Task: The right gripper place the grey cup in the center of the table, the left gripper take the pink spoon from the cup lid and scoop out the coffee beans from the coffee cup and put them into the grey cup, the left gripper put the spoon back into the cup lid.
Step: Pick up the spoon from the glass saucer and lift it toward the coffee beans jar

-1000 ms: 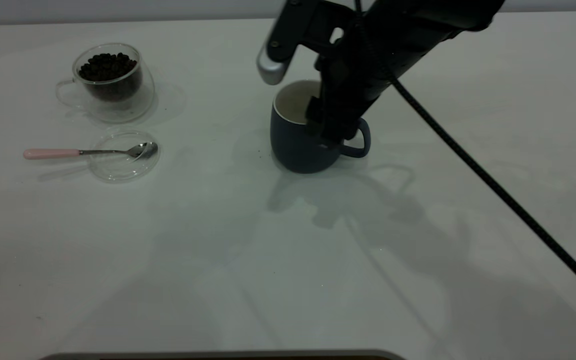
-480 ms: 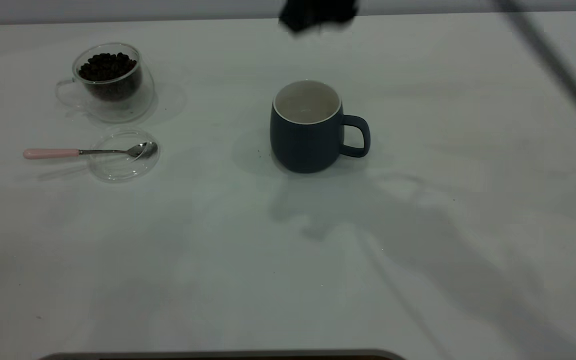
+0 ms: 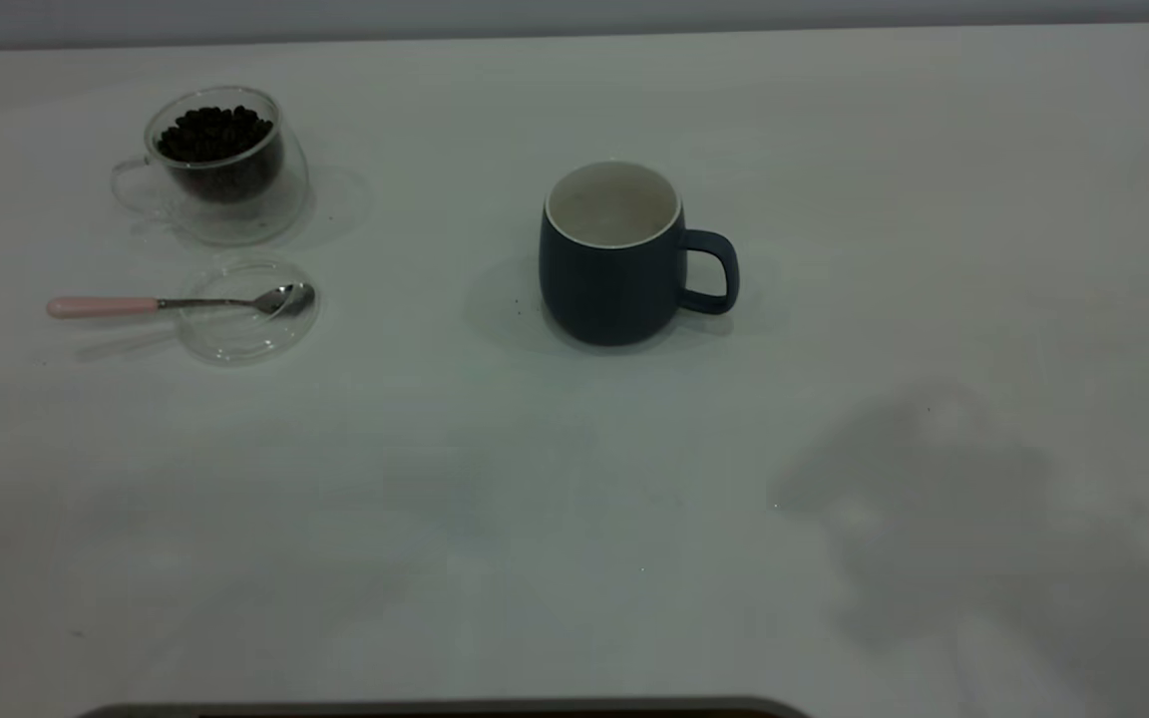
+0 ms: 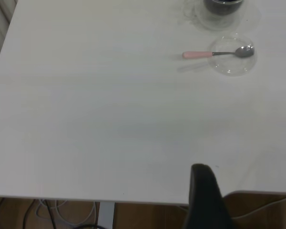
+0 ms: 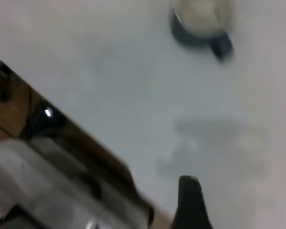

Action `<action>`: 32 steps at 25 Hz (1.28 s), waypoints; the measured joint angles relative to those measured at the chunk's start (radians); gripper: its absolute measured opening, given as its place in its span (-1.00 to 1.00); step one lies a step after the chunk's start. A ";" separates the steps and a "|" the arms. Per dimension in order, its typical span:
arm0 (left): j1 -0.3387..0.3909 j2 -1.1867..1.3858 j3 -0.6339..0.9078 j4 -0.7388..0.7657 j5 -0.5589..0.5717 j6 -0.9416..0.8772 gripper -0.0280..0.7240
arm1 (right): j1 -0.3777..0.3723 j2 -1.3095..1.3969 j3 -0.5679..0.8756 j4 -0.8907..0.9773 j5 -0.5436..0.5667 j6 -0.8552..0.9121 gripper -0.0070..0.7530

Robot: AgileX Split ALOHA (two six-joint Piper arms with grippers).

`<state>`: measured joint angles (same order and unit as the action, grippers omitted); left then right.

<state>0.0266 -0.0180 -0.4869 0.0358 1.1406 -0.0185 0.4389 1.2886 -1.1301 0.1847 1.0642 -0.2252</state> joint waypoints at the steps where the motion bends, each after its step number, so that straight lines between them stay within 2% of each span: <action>1: 0.000 0.000 0.000 0.000 0.000 0.000 0.45 | 0.000 -0.032 0.001 -0.033 0.063 0.054 0.57; 4: 0.000 0.000 0.000 0.000 0.000 0.000 0.45 | 0.000 -0.123 0.001 -0.108 0.157 0.134 0.57; 9: 0.000 0.000 0.000 0.000 0.000 0.000 0.45 | 0.000 -0.294 0.057 -0.129 0.171 0.069 0.57; 20: 0.000 0.000 0.000 0.000 0.000 0.000 0.45 | -0.007 -0.707 0.444 -0.138 0.162 0.128 0.57; 24: 0.000 0.000 0.000 0.000 0.000 0.002 0.45 | -0.110 -0.852 0.532 -0.126 0.129 0.137 0.57; 29: 0.000 0.000 0.000 0.000 0.000 0.003 0.45 | -0.266 -1.005 0.559 -0.126 0.125 0.137 0.57; 32: 0.000 0.000 0.000 0.000 0.000 0.003 0.45 | -0.335 -1.075 0.559 -0.127 0.121 0.137 0.57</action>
<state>0.0266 -0.0180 -0.4869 0.0358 1.1406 -0.0152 0.1035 0.2136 -0.5713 0.0582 1.1850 -0.0883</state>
